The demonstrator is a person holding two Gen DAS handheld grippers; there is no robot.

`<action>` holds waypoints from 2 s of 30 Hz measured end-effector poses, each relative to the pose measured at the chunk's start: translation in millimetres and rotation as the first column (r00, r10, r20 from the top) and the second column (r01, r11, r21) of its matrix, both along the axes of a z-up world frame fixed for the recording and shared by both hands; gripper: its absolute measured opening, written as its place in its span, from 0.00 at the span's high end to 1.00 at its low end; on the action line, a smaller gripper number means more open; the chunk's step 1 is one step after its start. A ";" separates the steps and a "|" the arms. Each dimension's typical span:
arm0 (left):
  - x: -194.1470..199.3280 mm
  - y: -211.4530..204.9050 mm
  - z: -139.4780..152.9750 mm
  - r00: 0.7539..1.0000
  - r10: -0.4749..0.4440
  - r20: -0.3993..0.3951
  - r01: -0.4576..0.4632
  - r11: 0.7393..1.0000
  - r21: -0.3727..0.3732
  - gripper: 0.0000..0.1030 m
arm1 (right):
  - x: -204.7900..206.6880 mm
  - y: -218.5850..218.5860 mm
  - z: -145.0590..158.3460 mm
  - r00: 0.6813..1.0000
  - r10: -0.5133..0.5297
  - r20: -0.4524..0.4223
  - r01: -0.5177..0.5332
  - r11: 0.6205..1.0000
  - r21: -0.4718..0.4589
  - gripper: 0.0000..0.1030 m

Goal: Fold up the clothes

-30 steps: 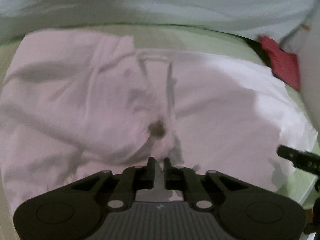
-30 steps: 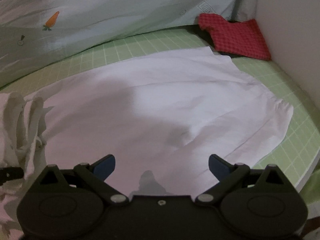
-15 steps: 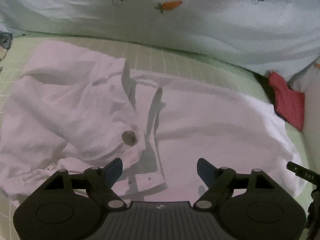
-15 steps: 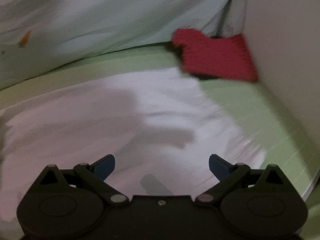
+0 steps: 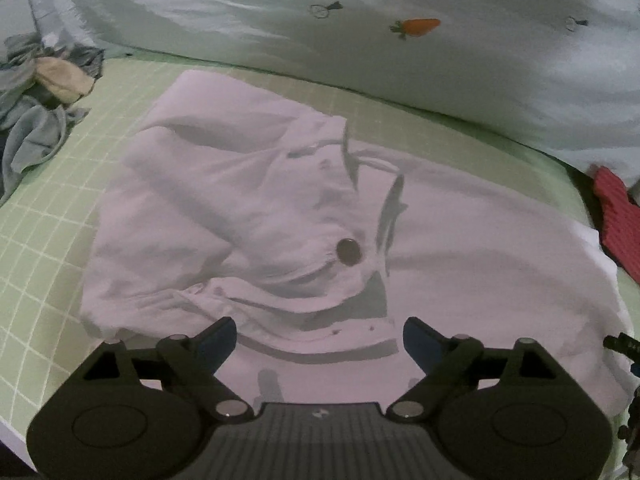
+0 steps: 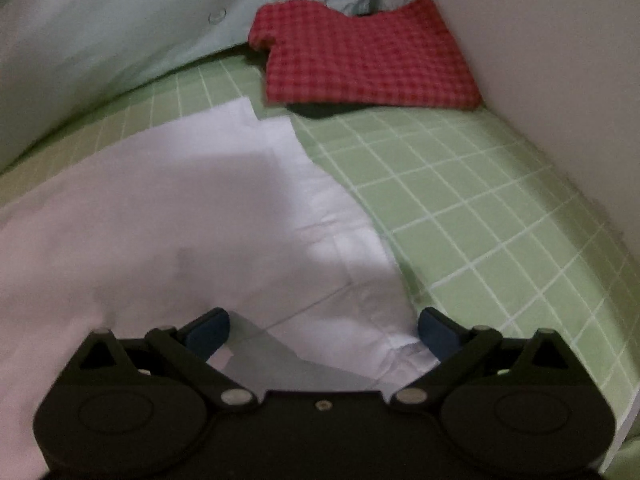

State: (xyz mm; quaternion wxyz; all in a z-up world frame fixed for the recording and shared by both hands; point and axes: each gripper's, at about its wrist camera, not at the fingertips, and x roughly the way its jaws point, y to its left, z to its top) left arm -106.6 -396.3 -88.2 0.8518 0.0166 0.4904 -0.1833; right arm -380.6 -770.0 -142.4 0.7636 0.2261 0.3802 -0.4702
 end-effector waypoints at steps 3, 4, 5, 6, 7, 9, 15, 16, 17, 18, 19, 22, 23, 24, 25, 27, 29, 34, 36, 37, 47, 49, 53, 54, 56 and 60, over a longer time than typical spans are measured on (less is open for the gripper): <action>2.4 3.1 0.9 1.000 0.002 -0.001 -0.002 1.000 -0.001 0.12 | -6.3 -0.2 -0.7 0.999 -0.012 0.031 0.012 1.000 0.017 0.00; 3.2 3.1 -0.1 1.000 -0.001 -0.002 0.001 1.000 -0.001 0.12 | -7.3 -0.5 -0.7 0.999 -0.007 0.034 0.006 1.000 0.022 0.01; 4.1 3.1 -1.1 1.000 -0.004 -0.003 0.004 1.000 -0.002 0.12 | -6.7 -1.0 0.1 1.000 0.005 0.030 -0.006 1.000 0.026 0.02; 5.3 3.9 -3.2 1.000 -0.004 -0.005 0.004 1.000 -0.002 0.12 | -6.3 -1.1 2.0 1.000 0.006 0.031 -0.007 0.999 0.034 0.08; 3.5 7.5 -2.4 1.000 -0.002 -0.006 0.002 1.000 -0.004 0.12 | -5.2 -0.1 4.8 0.999 0.015 0.030 -0.016 0.999 0.032 0.21; 6.3 11.0 -4.0 1.000 0.001 -0.012 -0.001 1.000 -0.014 0.12 | -2.8 2.8 10.9 0.998 0.039 0.038 -0.040 0.999 0.023 0.60; 21.6 37.3 -0.4 1.000 0.011 0.005 -0.011 0.999 -0.035 0.12 | 17.5 16.3 35.6 0.999 0.037 0.012 -0.037 0.999 -0.033 0.78; 24.6 43.4 2.1 1.000 0.014 0.014 -0.013 0.999 -0.036 0.12 | 23.0 26.1 47.5 0.999 0.045 0.017 -0.044 0.996 -0.073 0.79; 28.2 49.9 4.2 1.000 0.020 0.022 -0.019 0.999 -0.038 0.12 | 29.4 36.7 59.2 0.998 0.060 0.020 -0.057 0.992 -0.112 0.79; 31.9 56.5 6.2 0.999 0.026 0.030 -0.024 0.999 -0.040 0.12 | 37.6 48.6 70.9 0.996 0.085 0.023 -0.081 0.986 -0.149 0.79; 35.3 62.8 7.9 0.999 0.032 0.034 -0.030 0.998 -0.046 0.12 | 45.7 60.4 82.5 0.994 0.111 0.026 -0.104 0.977 -0.185 0.79; 45.9 83.3 11.9 0.998 0.040 0.038 -0.038 0.997 -0.062 0.12 | 77.6 105.8 112.2 0.977 0.208 0.051 -0.188 0.947 -0.259 0.79; 48.7 90.2 13.3 0.998 0.041 0.042 -0.038 0.997 -0.062 0.12 | 89.6 122.7 119.6 0.968 0.242 0.063 -0.217 0.937 -0.275 0.79; 51.1 96.8 14.3 0.998 0.038 0.045 -0.035 0.997 -0.062 0.12 | 102.7 140.5 121.2 0.958 0.275 0.076 -0.245 0.930 -0.274 0.79; 53.5 103.3 15.2 0.998 0.035 0.049 -0.032 0.998 -0.062 0.12 | 115.9 157.7 118.8 0.949 0.302 0.086 -0.271 0.926 -0.264 0.79; 58.6 116.1 15.6 0.998 0.032 0.052 -0.029 0.998 -0.056 0.12 | 142.4 192.8 102.1 0.932 0.352 0.089 -0.325 0.919 -0.225 0.79; 62.3 129.4 15.8 0.999 0.027 0.046 -0.024 0.998 -0.060 0.12 | 167.7 226.7 70.0 0.919 0.389 0.057 -0.377 0.913 -0.160 0.78; 69.4 158.1 16.2 0.999 -0.011 0.050 0.014 0.998 -0.061 0.12 | 195.8 279.0 18.9 0.892 0.444 -0.088 -0.451 0.886 -0.109 0.73; 74.7 169.0 15.7 0.999 -0.007 0.043 0.010 0.997 -0.073 0.12 | 192.1 276.7 28.1 0.902 0.429 -0.042 -0.431 0.898 -0.093 0.67; 77.1 173.2 15.3 0.999 -0.002 0.037 0.005 0.996 -0.083 0.12 | 189.0 274.9 33.7 0.909 0.417 -0.007 -0.416 0.906 -0.083 0.63; 76.9 176.5 15.8 0.999 -0.022 0.030 0.026 0.993 -0.119 0.11 | 127.9 241.1 78.9 0.950 0.134 0.282 -0.130 0.991 -0.033 0.36; 70.5 175.3 14.7 0.998 -0.049 0.032 0.052 0.993 -0.106 0.11 | 123.6 226.1 71.2 0.962 0.088 0.257 -0.090 0.996 -0.002 0.36; 60.2 176.1 13.0 0.996 -0.081 0.040 0.084 0.994 -0.075 0.11 | 126.7 216.2 51.5 0.989 0.060 0.135 -0.062 0.998 0.005 0.32; 59.3 177.8 12.7 0.996 -0.081 0.040 0.084 0.994 -0.071 0.11 | 131.2 218.9 45.0 0.992 0.073 0.104 -0.074 0.997 0.005 0.32; 58.6 182.3 12.6 0.996 -0.075 0.040 0.077 0.995 -0.063 0.11 | 140.5 226.0 32.1 0.994 0.099 0.052 -0.099 0.995 0.013 0.32; 62.8 194.2 13.4 0.999 -0.034 0.041 0.036 0.998 -0.052 0.11 | 161.5 269.0 12.5 0.981 0.192 0.000 -0.192 0.981 0.009 0.25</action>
